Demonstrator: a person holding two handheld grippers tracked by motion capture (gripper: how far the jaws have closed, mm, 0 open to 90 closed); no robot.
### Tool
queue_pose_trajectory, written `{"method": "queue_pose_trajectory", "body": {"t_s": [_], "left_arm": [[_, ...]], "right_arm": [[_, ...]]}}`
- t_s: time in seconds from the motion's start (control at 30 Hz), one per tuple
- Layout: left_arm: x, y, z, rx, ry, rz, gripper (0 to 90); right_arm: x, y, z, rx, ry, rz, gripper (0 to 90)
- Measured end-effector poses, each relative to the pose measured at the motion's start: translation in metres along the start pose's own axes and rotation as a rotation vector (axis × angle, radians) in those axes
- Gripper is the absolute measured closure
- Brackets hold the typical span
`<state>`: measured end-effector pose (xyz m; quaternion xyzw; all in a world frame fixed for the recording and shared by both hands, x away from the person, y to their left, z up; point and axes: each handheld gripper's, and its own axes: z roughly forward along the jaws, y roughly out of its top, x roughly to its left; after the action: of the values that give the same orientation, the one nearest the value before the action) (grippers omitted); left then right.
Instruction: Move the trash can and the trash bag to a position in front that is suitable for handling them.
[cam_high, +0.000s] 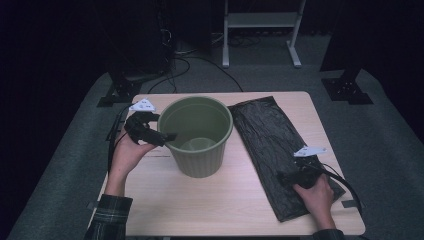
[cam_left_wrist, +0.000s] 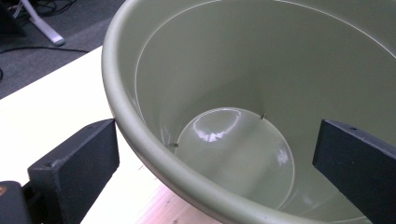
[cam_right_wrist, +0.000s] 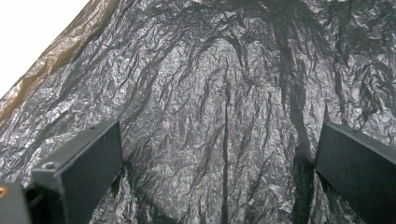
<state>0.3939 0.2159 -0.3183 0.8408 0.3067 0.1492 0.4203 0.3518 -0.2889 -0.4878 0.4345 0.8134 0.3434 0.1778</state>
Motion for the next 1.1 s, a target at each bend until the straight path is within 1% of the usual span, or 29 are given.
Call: {"method": "queue_pose_trajectory", "body": {"t_s": [0.1, 0.2, 0.23, 0.27, 0.3, 0.37, 0.47, 0.53, 0.57, 0.63, 0.7, 0.8, 1.1], "left_arm": [[-0.007, -0.001, 0.001, -0.012, -0.011, 0.004, 0.0], [-0.017, -0.001, 0.002, -0.010, -0.027, 0.017, 0.0], [-0.019, 0.000, 0.002, -0.007, -0.029, 0.023, 0.0], [-0.025, 0.000, 0.003, -0.005, -0.040, 0.037, 0.0], [-0.025, 0.000, 0.003, -0.005, -0.040, 0.037, 0.0], [-0.030, 0.001, 0.004, -0.002, -0.052, 0.053, 0.0], [-0.037, 0.000, 0.006, -0.005, -0.067, 0.058, 0.0], [-0.041, -0.001, 0.008, -0.009, -0.100, 0.048, 0.0], [-0.043, -0.002, 0.008, -0.015, -0.109, 0.047, 0.2], [-0.046, -0.002, 0.008, -0.024, -0.108, 0.055, 0.4], [-0.049, -0.002, 0.008, -0.022, -0.103, 0.057, 0.4], [-0.054, -0.002, 0.007, -0.014, -0.104, 0.063, 0.4], [-0.073, -0.002, 0.005, 0.013, -0.117, 0.101, 0.4]], "right_arm": [[0.000, 0.000, 0.000, 0.001, 0.000, 0.001, 0.0], [0.000, 0.000, 0.000, 0.001, 0.001, 0.001, 0.0], [0.000, 0.000, 0.000, 0.001, 0.001, 0.001, 0.0], [0.000, 0.000, 0.000, 0.001, 0.001, 0.001, 0.0], [0.000, 0.000, 0.000, 0.001, 0.001, 0.002, 0.0], [0.000, 0.000, 0.000, 0.001, 0.001, 0.001, 0.0], [0.000, 0.000, 0.000, 0.001, 0.001, 0.002, 0.0], [0.000, 0.000, 0.000, 0.001, 0.001, 0.001, 0.0], [0.000, 0.000, 0.000, 0.001, 0.001, 0.002, 0.0], [0.000, 0.000, 0.000, 0.001, 0.001, 0.001, 0.0], [0.000, 0.000, 0.000, 0.001, 0.001, 0.001, 0.0], [0.000, 0.000, 0.000, 0.001, 0.001, 0.001, 0.0], [0.000, 0.000, 0.000, 0.001, 0.001, 0.001, 0.0]]}}
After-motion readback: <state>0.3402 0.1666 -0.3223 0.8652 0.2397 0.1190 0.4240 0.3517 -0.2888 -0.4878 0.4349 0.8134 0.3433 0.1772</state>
